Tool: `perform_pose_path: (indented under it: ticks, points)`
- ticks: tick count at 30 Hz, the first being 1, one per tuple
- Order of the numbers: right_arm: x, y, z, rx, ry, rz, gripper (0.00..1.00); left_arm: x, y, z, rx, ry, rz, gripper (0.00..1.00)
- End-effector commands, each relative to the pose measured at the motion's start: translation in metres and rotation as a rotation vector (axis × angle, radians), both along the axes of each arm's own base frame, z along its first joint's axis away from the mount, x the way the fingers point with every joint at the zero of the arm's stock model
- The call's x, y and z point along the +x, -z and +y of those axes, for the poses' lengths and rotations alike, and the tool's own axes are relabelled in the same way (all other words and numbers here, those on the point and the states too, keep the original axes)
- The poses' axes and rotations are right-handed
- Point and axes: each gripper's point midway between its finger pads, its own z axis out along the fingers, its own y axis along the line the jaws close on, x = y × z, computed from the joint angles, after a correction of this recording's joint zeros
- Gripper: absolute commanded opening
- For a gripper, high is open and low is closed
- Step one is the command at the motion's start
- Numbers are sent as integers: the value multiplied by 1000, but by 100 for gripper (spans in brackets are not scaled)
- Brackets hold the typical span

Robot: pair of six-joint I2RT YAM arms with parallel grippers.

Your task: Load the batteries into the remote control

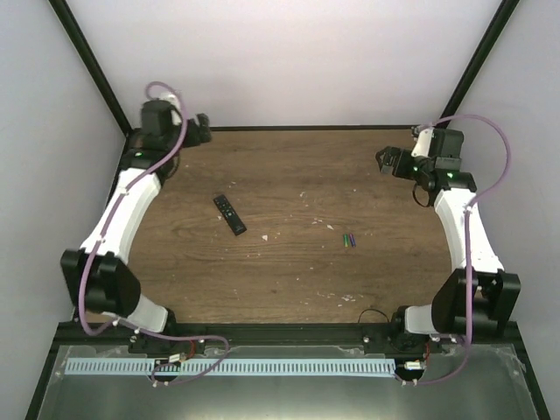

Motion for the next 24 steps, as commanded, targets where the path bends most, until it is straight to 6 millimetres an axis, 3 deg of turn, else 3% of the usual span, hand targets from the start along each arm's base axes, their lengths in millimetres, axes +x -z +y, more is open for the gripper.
perform_pose_path:
  ticks: [1,6,15,24]
  points:
    - [9,12,7,10,11,108,100,2,90,-38,-51,50,316,100]
    - [13,34,18,-13,26,168,100,2,155,-41,-173,-134,540,96]
    - [14,51,26,-37,24,207,100,-7,206,-41,-283,-365,662,95]
    - [19,56,35,-20,-27,202,100,-25,263,-53,-347,-420,811,91]
